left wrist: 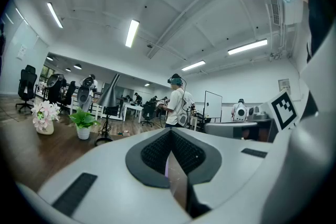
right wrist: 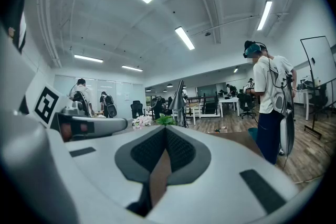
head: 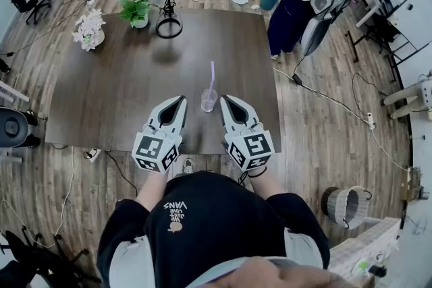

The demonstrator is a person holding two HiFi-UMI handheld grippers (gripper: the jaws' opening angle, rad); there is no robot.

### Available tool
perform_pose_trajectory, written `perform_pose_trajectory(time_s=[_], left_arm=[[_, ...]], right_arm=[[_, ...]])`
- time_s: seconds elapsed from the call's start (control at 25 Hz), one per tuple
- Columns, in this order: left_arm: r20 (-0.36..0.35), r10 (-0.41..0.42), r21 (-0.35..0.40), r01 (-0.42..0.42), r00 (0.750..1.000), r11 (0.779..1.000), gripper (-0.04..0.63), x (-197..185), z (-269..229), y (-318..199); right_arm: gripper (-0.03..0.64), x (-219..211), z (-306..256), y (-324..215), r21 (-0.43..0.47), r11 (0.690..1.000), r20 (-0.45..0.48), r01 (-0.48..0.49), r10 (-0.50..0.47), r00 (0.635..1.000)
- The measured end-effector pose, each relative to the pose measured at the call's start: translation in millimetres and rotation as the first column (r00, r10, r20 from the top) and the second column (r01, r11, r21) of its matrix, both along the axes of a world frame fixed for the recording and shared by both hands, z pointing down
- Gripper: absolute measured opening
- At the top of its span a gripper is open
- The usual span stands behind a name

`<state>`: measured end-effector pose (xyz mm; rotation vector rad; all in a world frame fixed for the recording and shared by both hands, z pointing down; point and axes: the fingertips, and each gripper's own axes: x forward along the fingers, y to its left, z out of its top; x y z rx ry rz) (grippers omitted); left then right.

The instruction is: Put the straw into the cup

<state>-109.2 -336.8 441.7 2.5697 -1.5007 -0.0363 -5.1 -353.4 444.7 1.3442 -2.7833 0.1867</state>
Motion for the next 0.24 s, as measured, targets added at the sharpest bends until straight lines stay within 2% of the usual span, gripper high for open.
perform_pose_trajectory(time_s=[0.24], left_arm=[[0.004, 0.001, -0.005, -0.001, 1.0, 1.0, 0.009, 2.2, 1.2, -0.2]], right_arm=[[0.015, 3.6, 2.4, -1.1, -0.007, 1.0, -0.003, -0.003, 0.003, 1.0]])
